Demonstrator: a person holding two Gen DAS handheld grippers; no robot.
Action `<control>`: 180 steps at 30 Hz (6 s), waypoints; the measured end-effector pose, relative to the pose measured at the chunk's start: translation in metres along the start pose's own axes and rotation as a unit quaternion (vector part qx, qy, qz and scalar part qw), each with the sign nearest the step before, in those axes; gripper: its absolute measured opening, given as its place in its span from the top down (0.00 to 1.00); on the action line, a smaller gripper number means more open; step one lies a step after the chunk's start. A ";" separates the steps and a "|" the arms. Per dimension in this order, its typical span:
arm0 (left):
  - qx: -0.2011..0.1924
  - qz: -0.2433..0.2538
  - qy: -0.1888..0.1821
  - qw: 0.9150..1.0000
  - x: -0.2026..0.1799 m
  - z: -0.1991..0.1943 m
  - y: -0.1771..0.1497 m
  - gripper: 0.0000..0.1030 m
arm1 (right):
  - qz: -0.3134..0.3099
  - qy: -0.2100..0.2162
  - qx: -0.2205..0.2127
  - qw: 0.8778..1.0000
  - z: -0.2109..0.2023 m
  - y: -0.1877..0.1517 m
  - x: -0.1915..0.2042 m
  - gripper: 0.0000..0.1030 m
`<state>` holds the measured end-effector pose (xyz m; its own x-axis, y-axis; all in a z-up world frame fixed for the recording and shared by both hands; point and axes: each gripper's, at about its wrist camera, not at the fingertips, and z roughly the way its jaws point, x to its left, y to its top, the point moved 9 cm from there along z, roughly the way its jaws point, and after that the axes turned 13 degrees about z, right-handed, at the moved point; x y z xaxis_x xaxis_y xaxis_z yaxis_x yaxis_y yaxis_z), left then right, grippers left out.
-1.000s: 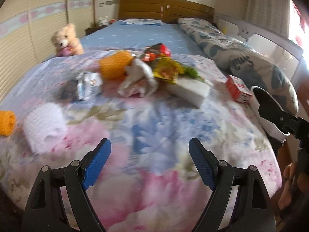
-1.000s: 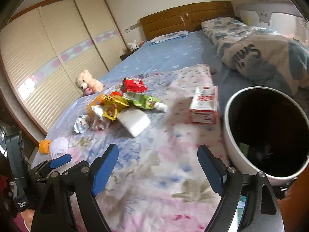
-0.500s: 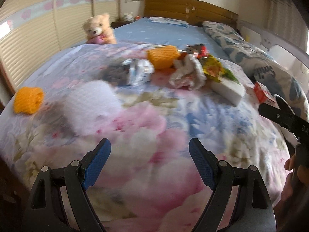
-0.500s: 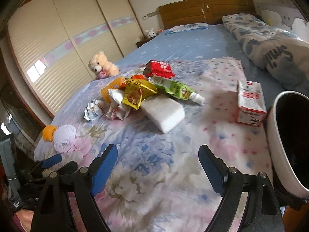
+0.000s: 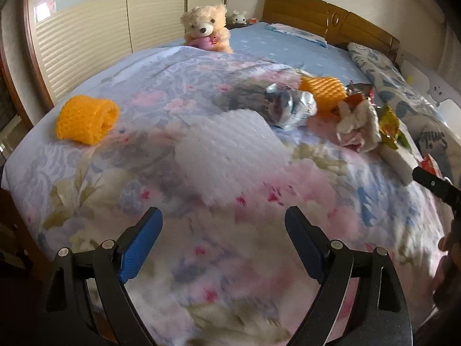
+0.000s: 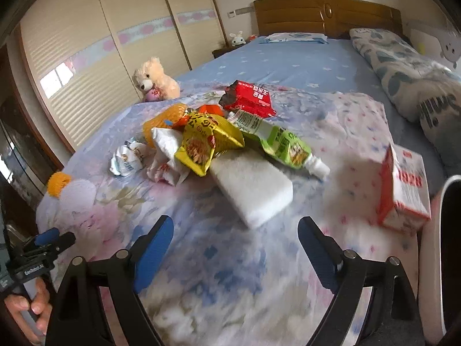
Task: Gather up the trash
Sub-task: 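Grasp the white mesh foam sleeve with the left tool while the right tool grasps the white foam block, then carry the mesh sleeve with the left tool while the right tool carries the foam block to the bin, then open the left tool to drop the mesh sleeve while the right tool drops the foam block into the bin, then grasp the white-and-red milk carton with the right tool while the left tool reaches toward the crumpled tissue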
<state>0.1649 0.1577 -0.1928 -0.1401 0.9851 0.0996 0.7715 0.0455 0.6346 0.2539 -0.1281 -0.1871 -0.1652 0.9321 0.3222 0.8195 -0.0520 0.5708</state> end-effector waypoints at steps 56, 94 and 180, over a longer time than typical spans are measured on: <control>-0.066 0.254 -0.229 0.938 -0.290 -0.069 0.035 0.88 | 0.165 -0.089 -0.100 0.977 -0.164 -0.041 -0.152 0.47; -0.051 0.335 -0.268 0.902 -0.446 -0.058 0.073 0.87 | 0.216 -0.144 -0.114 0.959 -0.188 -0.010 -0.256 0.45; -0.027 0.192 -0.072 0.978 -0.209 0.053 0.125 0.32 | 0.028 -0.148 0.009 0.989 -0.004 0.058 -0.136 0.46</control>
<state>0.3235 -0.0333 -0.1748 0.2457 0.9410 0.2328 0.7154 -0.3380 0.6115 0.3221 -0.2593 -0.1948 0.0463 0.9920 0.1174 0.8325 -0.1033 0.5444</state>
